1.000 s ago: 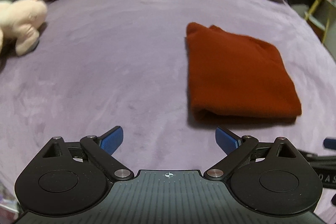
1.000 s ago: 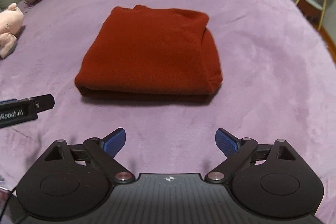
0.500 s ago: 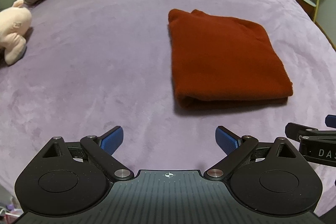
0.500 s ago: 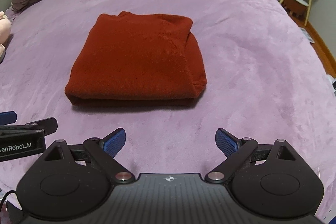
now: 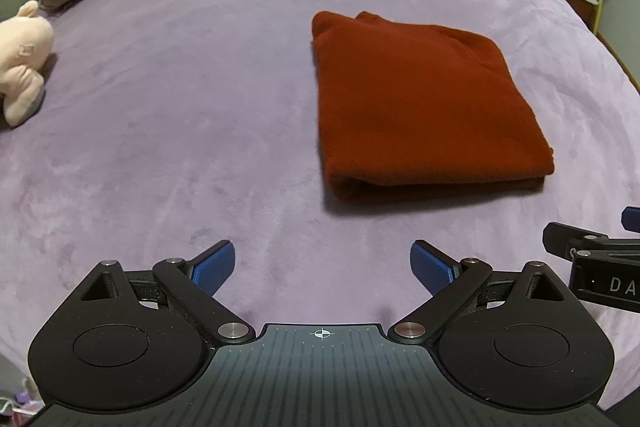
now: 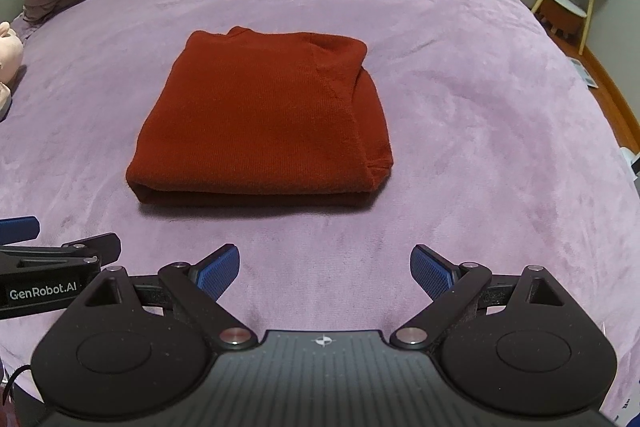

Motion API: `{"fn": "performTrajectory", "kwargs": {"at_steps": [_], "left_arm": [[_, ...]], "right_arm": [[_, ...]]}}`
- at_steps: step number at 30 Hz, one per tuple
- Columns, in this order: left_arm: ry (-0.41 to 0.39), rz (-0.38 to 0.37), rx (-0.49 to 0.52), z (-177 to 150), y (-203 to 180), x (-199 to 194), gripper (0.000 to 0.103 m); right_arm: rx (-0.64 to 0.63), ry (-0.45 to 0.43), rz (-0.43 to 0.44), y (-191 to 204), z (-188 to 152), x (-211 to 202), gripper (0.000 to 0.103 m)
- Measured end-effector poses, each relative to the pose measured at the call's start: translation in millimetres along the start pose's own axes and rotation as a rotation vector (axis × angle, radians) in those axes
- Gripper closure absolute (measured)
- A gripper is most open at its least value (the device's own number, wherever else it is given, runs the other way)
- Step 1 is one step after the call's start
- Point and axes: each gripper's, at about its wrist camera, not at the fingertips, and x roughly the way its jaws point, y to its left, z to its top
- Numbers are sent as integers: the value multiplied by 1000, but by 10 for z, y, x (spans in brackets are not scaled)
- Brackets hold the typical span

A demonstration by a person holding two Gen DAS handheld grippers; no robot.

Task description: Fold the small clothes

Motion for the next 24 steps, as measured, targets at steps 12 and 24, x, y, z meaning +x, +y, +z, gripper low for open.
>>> {"fn": "performTrajectory", "kwargs": {"at_steps": [12, 24], "left_arm": [[10, -11, -7, 12, -20, 25, 5], [10, -16, -9, 41, -27, 32, 5]], "right_arm": [[-3, -10, -8, -9, 1, 3, 10], [0, -16, -2, -15, 16, -5, 10]]}}
